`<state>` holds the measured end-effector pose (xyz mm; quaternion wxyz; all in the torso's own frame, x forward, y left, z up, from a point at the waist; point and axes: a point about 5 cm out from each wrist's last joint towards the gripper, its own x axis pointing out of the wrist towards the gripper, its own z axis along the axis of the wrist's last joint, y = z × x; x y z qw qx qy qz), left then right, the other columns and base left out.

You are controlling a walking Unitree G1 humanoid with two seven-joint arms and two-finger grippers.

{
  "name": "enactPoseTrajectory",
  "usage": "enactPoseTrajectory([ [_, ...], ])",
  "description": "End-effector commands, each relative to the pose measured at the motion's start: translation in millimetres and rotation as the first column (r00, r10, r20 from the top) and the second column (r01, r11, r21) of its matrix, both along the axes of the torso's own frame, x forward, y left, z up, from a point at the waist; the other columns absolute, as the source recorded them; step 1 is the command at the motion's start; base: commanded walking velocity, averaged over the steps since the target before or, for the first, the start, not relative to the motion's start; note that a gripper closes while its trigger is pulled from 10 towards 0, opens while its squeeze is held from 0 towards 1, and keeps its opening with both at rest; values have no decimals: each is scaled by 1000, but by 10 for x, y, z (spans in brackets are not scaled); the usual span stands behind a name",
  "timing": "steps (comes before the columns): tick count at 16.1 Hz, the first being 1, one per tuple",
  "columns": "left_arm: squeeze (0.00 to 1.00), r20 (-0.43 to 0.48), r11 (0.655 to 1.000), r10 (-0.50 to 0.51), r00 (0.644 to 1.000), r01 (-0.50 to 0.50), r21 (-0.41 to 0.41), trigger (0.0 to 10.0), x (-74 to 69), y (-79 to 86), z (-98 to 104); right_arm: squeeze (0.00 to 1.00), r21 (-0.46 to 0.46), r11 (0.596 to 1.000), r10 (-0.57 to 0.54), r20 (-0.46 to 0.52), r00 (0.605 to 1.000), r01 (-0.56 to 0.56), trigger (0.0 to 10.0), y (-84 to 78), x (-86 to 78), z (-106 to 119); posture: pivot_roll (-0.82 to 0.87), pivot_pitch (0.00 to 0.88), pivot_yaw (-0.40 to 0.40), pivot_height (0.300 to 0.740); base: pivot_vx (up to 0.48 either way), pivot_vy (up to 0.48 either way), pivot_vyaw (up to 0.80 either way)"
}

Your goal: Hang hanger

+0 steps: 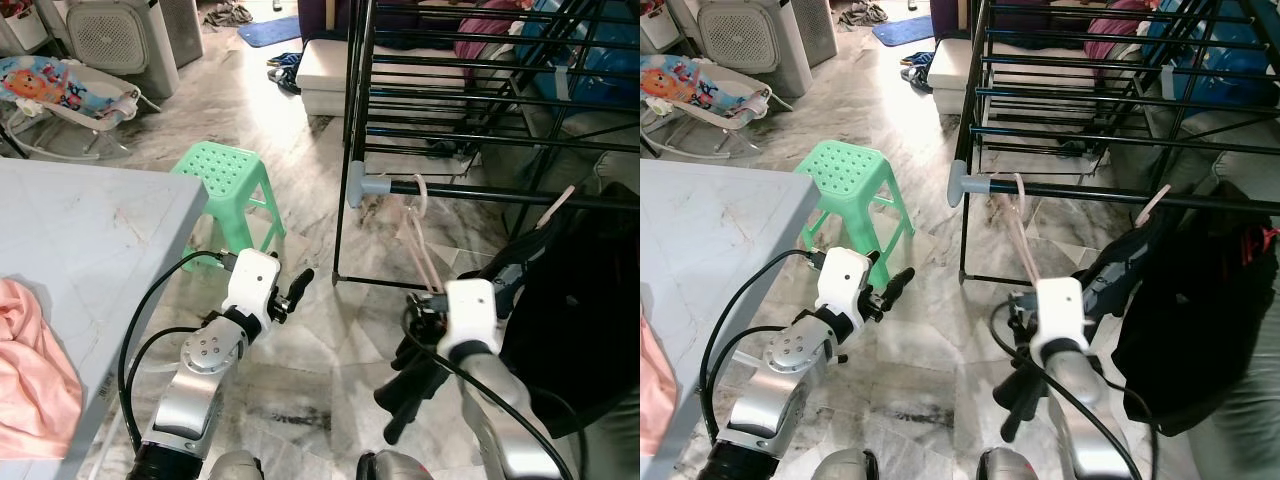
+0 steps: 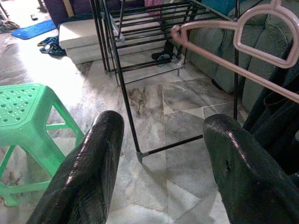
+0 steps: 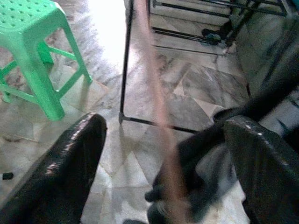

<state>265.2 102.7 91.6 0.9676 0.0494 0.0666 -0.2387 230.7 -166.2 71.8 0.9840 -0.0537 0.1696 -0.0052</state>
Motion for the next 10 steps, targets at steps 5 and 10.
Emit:
enactPoseTrajectory([
  [5,0,13,999,21,1000,-21,25,10000,1,73,12,1000,13,1000,-1,76,997,0,10000,-19,-88,145,-2,11,19,740,0,0,0],
  [10,0,24,997,77,997,-78,21,10000,-66,159,18,1000,-29,1000,6,203,979,-1,10000,-63,-182,304,-5,14,20,740,-48,0,0],
])
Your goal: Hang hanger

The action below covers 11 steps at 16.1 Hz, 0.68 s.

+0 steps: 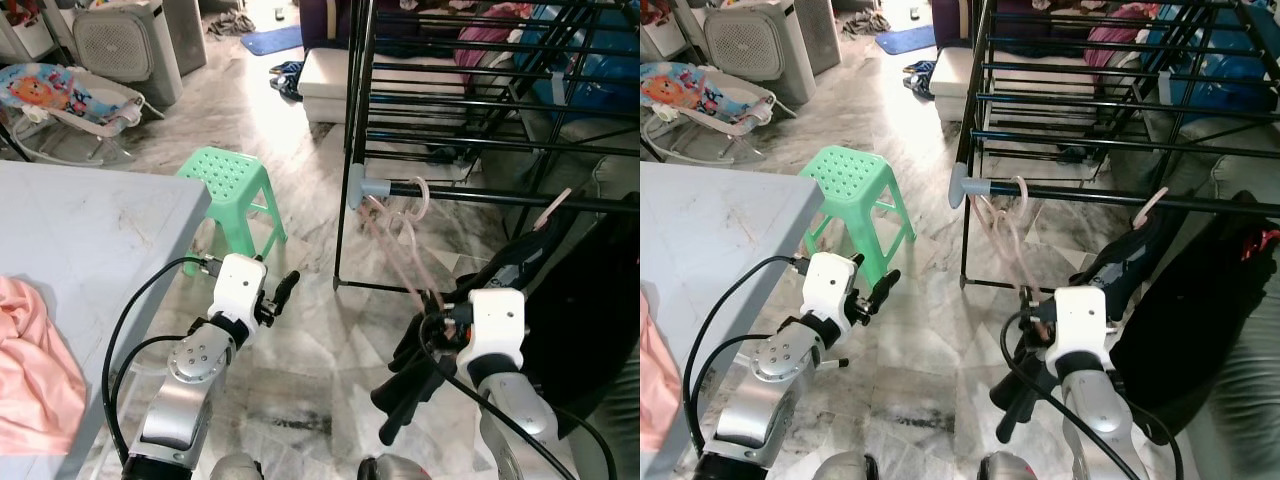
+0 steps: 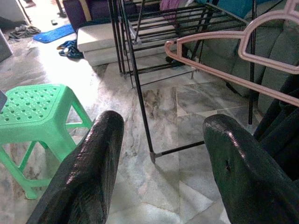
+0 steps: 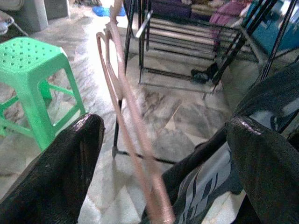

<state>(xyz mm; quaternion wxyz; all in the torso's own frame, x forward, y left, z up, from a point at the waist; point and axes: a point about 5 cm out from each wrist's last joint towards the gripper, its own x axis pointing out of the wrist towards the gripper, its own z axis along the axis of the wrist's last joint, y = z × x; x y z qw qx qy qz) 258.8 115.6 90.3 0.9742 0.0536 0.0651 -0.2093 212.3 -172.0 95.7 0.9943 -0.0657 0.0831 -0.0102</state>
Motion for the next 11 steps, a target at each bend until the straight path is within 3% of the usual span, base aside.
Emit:
enactPoseTrajectory([
  [1,0,17,1000,20,1000,-20,10,10000,13,15,41,1000,-5,1000,-5,32,999,5,10000,-7,8,69,-3,14,19,740,-270,0,0],
  [8,0,16,1000,16,1000,-16,4,10000,26,-46,40,1000,2,1000,-5,65,998,5,10000,14,150,93,-4,6,13,740,-294,0,0],
  [10,0,15,1000,12,1000,-12,4,10000,31,-60,38,455,-5,1000,-6,75,997,7,10000,36,197,110,-1,4,12,740,-317,0,0],
  [11,0,15,1000,12,1000,-12,5,10000,37,-60,38,0,0,1000,-3,77,997,3,10000,40,207,112,1,4,11,740,-315,0,0],
])
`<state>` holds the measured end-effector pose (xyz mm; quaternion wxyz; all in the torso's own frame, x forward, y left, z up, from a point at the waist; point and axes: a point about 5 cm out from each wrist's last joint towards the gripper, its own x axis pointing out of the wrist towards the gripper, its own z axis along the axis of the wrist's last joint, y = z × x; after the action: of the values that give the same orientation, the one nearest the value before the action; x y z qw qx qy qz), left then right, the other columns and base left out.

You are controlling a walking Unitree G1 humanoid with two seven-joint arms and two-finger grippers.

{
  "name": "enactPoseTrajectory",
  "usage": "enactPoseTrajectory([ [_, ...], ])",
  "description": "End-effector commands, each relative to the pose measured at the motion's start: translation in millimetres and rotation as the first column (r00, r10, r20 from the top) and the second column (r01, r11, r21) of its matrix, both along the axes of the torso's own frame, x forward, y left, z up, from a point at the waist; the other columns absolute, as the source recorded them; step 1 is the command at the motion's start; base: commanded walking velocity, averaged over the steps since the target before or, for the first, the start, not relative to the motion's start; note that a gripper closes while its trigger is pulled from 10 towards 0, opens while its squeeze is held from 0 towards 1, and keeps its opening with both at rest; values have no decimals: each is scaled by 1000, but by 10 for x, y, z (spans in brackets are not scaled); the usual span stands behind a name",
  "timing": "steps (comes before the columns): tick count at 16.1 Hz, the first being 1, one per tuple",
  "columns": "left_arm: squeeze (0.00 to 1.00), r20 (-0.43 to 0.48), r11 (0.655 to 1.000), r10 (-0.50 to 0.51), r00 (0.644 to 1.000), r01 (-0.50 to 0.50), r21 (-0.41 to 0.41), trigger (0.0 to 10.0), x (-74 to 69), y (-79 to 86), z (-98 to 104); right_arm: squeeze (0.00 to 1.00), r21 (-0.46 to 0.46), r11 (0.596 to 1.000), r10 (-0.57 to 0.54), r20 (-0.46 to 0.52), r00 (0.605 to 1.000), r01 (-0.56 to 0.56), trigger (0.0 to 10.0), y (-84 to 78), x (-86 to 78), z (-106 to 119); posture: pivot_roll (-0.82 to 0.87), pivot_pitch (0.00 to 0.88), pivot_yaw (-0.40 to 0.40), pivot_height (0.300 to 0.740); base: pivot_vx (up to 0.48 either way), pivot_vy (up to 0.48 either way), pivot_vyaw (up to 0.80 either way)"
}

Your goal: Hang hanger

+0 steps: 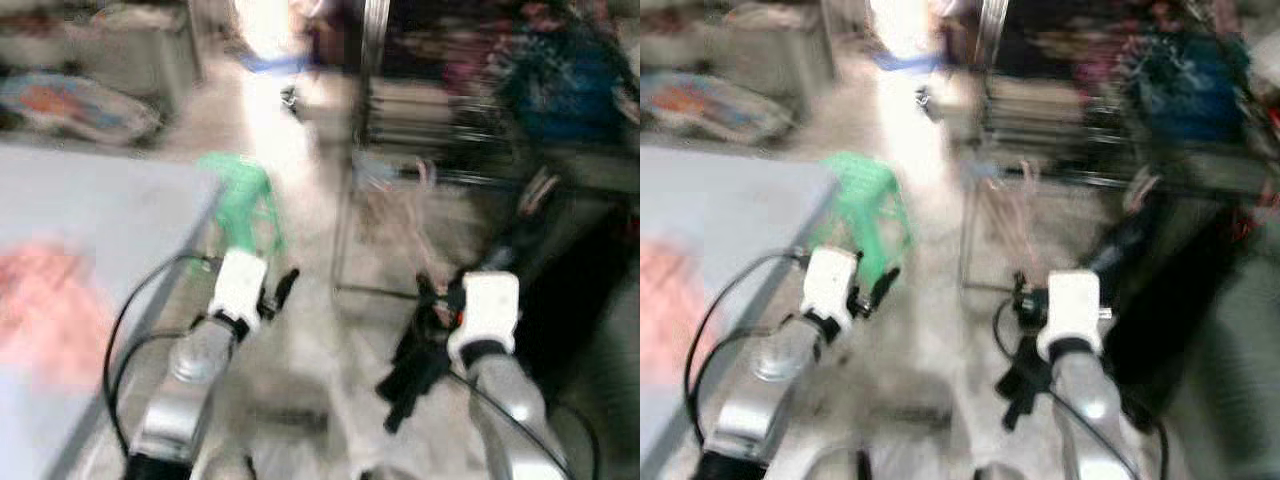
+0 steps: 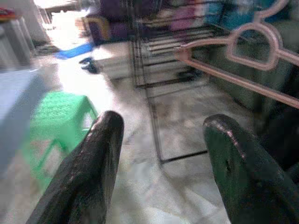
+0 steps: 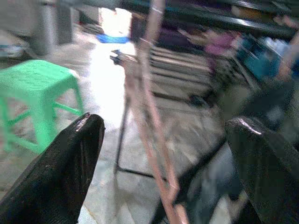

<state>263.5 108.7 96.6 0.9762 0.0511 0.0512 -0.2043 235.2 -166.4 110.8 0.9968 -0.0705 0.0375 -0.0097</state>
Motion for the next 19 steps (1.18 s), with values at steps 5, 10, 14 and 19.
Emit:
enactPoseTrajectory([
  [5,0,-9,1000,0,1000,1,17,10000,-6,-6,-24,0,-23,996,-90,-35,995,89,10000,-131,29,-67,6,3,5,740,-309,0,0],
  [10,0,-11,1000,-2,1000,3,23,10000,-8,-19,-38,0,-57,976,-213,-4,977,213,10000,-291,146,-68,15,0,2,740,-300,0,0],
  [14,0,-13,1000,-6,1000,6,31,10000,6,-23,-55,0,-30,991,-134,-27,991,133,10000,-209,162,-89,14,0,4,740,-300,0,0],
  [19,0,-15,999,-9,1000,9,38,10000,19,-27,-58,0,9,996,-88,7,996,88,10000,-158,180,-43,13,13,5,740,-299,0,0],
])
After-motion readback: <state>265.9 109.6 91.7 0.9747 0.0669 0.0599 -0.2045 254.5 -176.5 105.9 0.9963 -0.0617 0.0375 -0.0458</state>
